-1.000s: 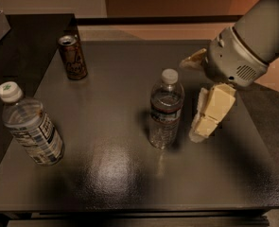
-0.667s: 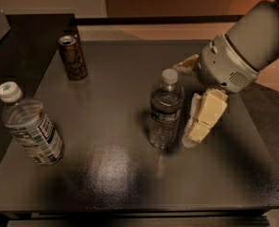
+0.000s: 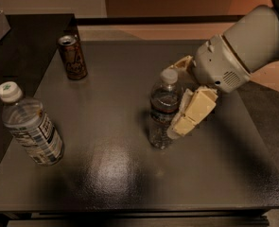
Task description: Pick water bottle
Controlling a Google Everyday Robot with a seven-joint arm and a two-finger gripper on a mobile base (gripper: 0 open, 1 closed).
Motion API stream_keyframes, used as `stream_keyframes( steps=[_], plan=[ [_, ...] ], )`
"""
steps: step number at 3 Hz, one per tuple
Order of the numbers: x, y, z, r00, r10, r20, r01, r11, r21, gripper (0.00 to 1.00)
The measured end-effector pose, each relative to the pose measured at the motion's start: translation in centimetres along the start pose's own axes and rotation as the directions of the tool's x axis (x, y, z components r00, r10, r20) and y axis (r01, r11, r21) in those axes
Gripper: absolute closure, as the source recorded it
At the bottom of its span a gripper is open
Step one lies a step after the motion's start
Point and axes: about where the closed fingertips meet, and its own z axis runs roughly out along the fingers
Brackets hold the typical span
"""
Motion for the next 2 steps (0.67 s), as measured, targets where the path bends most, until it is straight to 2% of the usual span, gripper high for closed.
stream_keyframes(
  steps=[2],
  plan=[
    [-0.98,-0.22,-0.35,0.999,0.000,0.054,0.000,1.0000,-0.004,0.64]
  ],
)
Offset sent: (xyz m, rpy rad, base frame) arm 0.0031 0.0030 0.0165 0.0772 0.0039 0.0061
